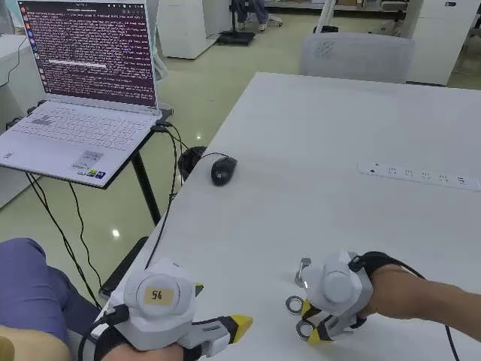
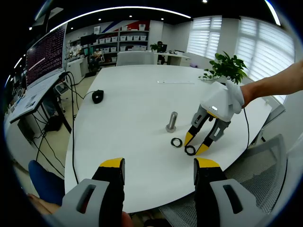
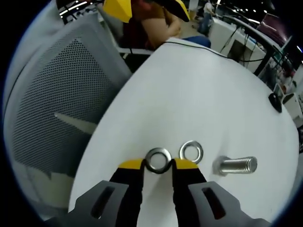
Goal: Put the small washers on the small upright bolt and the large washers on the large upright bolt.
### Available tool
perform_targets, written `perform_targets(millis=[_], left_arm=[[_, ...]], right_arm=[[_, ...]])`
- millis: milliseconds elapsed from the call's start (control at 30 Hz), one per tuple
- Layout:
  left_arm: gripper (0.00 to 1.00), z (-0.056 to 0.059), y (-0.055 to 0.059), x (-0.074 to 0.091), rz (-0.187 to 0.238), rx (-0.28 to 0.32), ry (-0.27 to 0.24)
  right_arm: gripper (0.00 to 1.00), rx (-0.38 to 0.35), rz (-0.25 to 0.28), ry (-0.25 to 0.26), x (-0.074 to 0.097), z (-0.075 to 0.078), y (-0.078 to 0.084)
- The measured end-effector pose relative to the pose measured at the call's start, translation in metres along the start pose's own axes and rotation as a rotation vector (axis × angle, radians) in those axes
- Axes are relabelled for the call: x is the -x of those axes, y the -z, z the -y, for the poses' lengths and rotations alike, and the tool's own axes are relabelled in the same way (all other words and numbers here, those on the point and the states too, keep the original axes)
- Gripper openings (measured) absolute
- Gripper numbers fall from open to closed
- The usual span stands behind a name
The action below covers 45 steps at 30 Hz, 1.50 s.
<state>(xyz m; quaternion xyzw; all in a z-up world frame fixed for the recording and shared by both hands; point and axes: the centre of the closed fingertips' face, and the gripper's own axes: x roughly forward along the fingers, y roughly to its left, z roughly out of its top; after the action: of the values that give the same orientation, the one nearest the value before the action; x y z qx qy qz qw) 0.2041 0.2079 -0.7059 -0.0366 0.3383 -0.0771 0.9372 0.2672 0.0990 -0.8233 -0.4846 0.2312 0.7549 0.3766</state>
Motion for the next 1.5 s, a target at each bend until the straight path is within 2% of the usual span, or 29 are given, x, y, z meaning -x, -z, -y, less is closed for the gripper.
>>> perform_targets(millis=[467, 567, 733, 833, 967, 1100, 1233, 1500], left_arm=[[0.58, 0.004, -0.001, -0.002, 0.000, -0.003, 0.008], [0.58, 0.002, -0.002, -0.001, 0.002, -0.002, 0.005], [0.58, 0.001, -0.002, -0.002, 0.004, 0.002, 0.003], [0.58, 0.002, -0.003, -0.003, 0.005, 0.001, 0.004], [0.58, 0.003, -0.003, -0.004, 0.005, 0.002, 0.006], [0.58, 0.003, -0.003, -0.003, 0.006, 0.000, 0.007], [0.58, 0.001, -0.002, -0.002, 0.004, 0.003, 0.003], [0.58, -0.002, -0.001, 0.000, 0.005, 0.012, -0.005]], right_arm=[[0.23, -0.088, 0.065, 0.061, 0.017, 0.007, -0.003], [0.23, -0.108, 0.093, 0.091, 0.028, 0.012, -0.008], [0.23, -0.183, 0.140, 0.197, 0.058, 0.040, -0.012], [0.23, -0.215, 0.160, 0.236, 0.070, 0.055, -0.013], [0.23, -0.228, 0.150, 0.278, 0.078, 0.070, -0.014], [0.23, -0.245, 0.124, 0.308, 0.078, 0.086, -0.011], [0.23, -0.251, 0.097, 0.314, 0.075, 0.094, -0.009], [0.23, -0.255, 0.065, 0.293, 0.067, 0.098, -0.008]])
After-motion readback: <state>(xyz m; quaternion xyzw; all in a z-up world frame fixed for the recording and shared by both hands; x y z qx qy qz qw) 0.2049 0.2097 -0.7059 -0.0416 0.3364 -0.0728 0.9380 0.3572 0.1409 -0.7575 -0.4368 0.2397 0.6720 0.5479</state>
